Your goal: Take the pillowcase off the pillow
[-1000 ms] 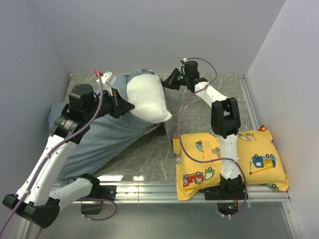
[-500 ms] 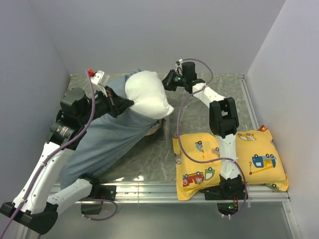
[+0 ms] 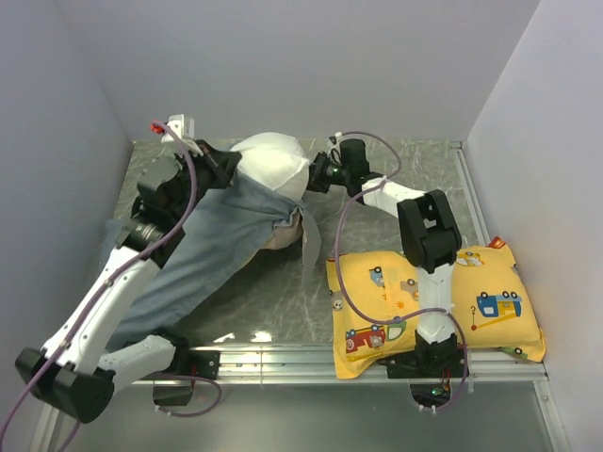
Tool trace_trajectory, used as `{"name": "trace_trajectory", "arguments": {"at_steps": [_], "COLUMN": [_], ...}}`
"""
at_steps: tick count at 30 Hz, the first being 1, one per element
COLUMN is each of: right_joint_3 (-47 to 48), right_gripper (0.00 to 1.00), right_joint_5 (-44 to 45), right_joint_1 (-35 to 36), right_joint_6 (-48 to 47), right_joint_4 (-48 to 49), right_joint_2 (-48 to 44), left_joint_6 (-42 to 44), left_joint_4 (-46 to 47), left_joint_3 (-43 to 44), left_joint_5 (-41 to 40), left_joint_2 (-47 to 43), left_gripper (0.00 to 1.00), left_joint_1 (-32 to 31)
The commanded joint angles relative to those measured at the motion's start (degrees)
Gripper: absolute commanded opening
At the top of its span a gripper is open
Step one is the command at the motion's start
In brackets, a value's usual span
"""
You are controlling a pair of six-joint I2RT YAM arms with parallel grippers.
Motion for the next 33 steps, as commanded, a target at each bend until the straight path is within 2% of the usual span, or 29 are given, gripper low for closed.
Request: {"name": "trace_trajectory", "arguments": {"at_steps": [1,3,6,14,16,17,21,26,30,33], "right_joint_3": [-2.56,-4.57,-5.29,-8.88,-12.65,-14.5,-26.09,-30.77,-30.43,-32.79], "right_gripper": [0.1,0.1,0.11,0.16,0.22,0.31,0.49,0.59,0.62,0.63], "right_joint_5": [-2.18,-2.89,-2.63,1.23,3.95,5.26,11.51,16.35,19.33,21.0], "right_joint_1": [-0.27,-0.45,0.16,3.77,3.68,3.42,2.02,-0.62,-1.41,-2.12], "right_joint_6": [4.74,6.86,8.37,3.45,2.48,2.39,2.66,0.46,-2.78,-4.81], "right_joint_4": [11.35,15.47,16.37,14.35,15.23,17.14,21.2,17.7,9.63,7.94], "right_joint_2": [-6.26,-6.78,-6.44,-6.61,-8.45,-9.5,-18.45,-26.9,-33.05,-38.31], "left_joint_6": [-4.96,-6.11,-7.78,-5.42,-5.41,-5.24,-2.78,-3.74,-5.76,-6.03], "left_joint_4": [17.75,17.85,18.28,20.22,20.39,20.13,16.45,18.28,19.16,18.2], "left_joint_3": [2.66,5.03,8.81,16.54,16.72,17.07,18.22,7.27,1.35,-0.5], "left_joint_5": [-12.47,-17.39,-22.22,-22.24,-20.76,-20.14,-14.87,-8.73,-3.98,-1.6], "left_joint_2": [3.45,5.65,10.83,22.52,24.98,25.78,29.38,25.97,23.07,21.92], "left_gripper": [0.01,0.0,0.01,0.0,0.01,0.0,0.0,0.0,0.0,0.01], "left_joint_1": [-0.18,-0.18,-0.35,-5.1,-5.28,-5.28,-5.28,-4.84,-4.92,-4.92]}}
